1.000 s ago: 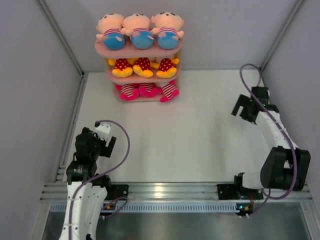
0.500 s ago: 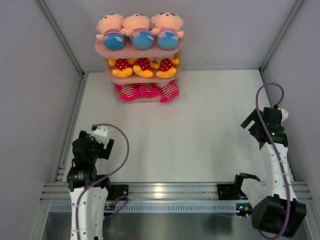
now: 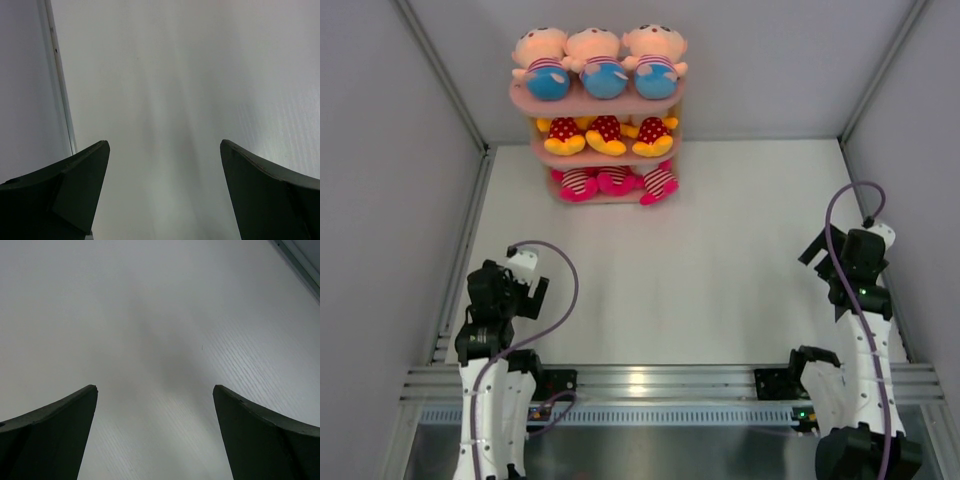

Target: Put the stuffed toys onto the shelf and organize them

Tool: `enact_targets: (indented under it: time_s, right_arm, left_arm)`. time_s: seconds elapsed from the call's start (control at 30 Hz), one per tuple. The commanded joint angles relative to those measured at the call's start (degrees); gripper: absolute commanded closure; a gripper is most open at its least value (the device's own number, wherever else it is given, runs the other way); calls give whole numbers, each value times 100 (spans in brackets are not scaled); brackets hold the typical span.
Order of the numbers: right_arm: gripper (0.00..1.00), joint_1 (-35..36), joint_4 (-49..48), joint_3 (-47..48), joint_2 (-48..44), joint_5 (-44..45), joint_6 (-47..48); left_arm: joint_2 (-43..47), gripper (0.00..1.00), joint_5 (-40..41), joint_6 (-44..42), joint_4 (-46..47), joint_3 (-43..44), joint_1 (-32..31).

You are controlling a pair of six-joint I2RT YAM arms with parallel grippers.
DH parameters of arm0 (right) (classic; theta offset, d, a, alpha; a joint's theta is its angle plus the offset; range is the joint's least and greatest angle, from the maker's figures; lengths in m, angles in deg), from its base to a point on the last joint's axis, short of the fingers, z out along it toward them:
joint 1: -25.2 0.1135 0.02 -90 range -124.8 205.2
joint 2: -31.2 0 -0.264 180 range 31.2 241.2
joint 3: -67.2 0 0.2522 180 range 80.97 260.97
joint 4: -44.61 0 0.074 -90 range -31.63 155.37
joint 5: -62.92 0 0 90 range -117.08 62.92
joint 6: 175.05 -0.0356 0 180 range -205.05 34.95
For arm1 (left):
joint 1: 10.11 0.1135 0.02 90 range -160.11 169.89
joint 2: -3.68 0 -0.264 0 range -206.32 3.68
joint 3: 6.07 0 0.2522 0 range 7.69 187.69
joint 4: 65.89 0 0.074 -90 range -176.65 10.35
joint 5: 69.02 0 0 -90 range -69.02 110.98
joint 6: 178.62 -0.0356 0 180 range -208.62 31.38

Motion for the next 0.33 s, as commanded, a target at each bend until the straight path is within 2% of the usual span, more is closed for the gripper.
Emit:
enact_targets:
  time_s: [0.0, 0.3]
  right_arm:
    - [0, 27, -374, -54, -82, -28, 82]
    - [0, 62, -445, -124, -381, -46, 117]
  left_arm:
    - [130, 2, -60, -20, 199, 25, 45]
    - [254, 2, -87, -20, 199, 34, 45]
